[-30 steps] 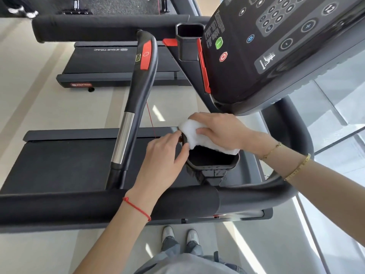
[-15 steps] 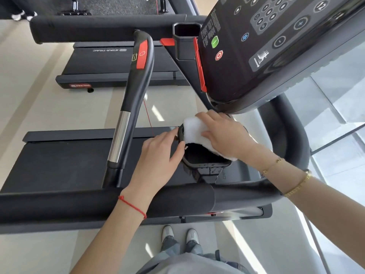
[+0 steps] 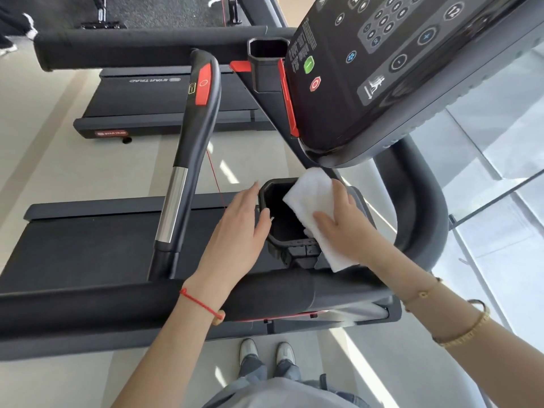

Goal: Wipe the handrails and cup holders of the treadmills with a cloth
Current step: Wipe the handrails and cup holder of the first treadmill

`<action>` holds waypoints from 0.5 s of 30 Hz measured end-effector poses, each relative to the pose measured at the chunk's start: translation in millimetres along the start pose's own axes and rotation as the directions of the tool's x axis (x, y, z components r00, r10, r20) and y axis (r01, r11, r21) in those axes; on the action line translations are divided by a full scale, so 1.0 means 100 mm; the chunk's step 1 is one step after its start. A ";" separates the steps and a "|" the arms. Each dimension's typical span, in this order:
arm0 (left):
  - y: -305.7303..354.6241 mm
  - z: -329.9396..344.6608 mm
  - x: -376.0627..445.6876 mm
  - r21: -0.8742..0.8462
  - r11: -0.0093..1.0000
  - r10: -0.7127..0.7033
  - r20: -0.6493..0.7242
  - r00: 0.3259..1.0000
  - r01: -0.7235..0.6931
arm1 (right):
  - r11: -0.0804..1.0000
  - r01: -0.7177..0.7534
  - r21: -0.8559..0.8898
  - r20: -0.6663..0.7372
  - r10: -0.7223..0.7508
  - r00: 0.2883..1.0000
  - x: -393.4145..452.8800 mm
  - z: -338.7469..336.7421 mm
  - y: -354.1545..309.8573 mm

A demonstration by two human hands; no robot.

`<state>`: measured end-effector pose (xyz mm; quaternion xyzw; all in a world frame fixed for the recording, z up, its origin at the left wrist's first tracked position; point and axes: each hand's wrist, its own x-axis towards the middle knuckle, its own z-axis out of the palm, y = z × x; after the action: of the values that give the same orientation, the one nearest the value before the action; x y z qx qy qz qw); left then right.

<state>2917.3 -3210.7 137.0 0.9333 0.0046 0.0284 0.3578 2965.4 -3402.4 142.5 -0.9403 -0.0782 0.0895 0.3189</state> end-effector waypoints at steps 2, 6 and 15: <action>0.00 0.02 0.01 -0.021 1.000 0.016 -0.008 1.000 -0.017 | 1.000 0.017 -0.010 0.035 -0.016 0.999 0.16 -0.08 -0.05; -0.01 0.04 0.03 -0.068 0.997 0.022 -0.010 1.000 -0.022 | 0.999 0.052 0.015 0.049 -0.053 0.997 0.21 -0.11 -0.09; -0.04 0.04 0.04 -0.086 0.995 0.041 -0.021 0.999 -0.043 | 0.999 -0.031 -0.024 0.132 0.033 0.991 0.25 -0.16 -0.04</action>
<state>2921.7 -3210.6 131.7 0.9165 -0.0128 0.0452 0.3973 2993.2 -3403.1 154.8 -0.9369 -0.0851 0.1559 0.3012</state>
